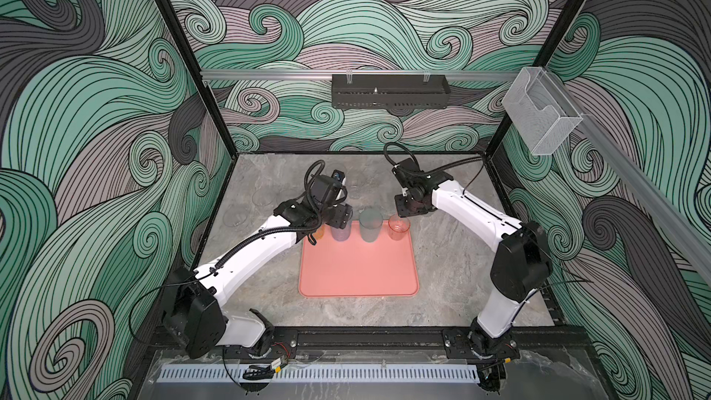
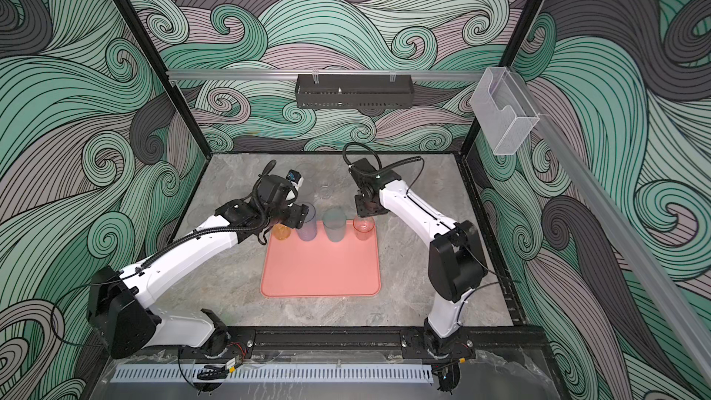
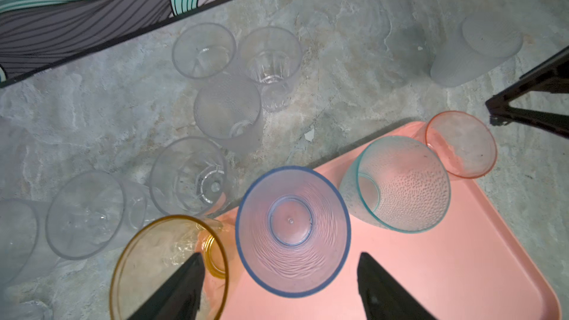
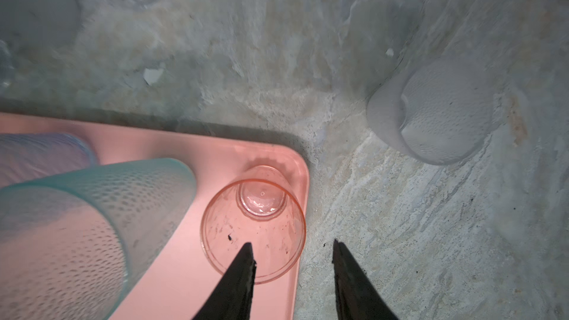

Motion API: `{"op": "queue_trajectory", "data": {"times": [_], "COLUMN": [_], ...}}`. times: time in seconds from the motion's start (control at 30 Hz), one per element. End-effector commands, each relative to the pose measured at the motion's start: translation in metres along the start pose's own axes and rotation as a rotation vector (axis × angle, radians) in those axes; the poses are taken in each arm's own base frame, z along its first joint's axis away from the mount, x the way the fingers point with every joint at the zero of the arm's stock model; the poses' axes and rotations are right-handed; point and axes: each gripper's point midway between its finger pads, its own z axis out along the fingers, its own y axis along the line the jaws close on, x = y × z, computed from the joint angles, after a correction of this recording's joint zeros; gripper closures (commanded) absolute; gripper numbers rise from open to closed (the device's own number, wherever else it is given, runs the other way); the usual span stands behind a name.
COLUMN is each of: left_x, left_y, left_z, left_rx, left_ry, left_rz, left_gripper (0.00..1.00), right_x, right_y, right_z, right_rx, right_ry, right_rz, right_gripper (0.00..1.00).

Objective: Place the glasses into the tray
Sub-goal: Place the glass on the tray, then pick up the glass from the top-center of the table.

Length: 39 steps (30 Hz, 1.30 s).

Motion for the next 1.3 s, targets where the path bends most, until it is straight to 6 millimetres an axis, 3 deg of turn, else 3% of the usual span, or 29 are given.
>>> {"op": "queue_trajectory", "data": {"times": [0.0,0.23,0.57,0.97,1.27], "left_x": [-0.012,-0.008,0.028,0.054,0.057], "left_y": [0.019,0.068,0.135,0.13,0.125], "left_z": [-0.019,-0.02,-0.002,0.011,0.016], "left_rx": [-0.021,-0.031,-0.12,-0.101,-0.072], "left_ry": [-0.005,0.003,0.043,0.091,0.094], "left_rz": [-0.011,-0.248,-0.653,-0.681,-0.683], "left_gripper": [0.22,0.23,0.23,0.23,0.23], "right_x": [-0.025,-0.071,-0.11,-0.119,-0.116], "right_y": [0.005,0.04,0.092,0.11,0.106], "right_z": [-0.025,-0.017,0.038,0.101,0.121], "right_rx": [-0.059,-0.179,-0.255,-0.233,-0.197], "right_ry": [-0.089,-0.11,-0.049,0.006,0.018], "right_rz": [0.084,0.126,0.127,0.094,0.058], "right_gripper": [0.55,0.52,0.42,0.52,0.69]}}
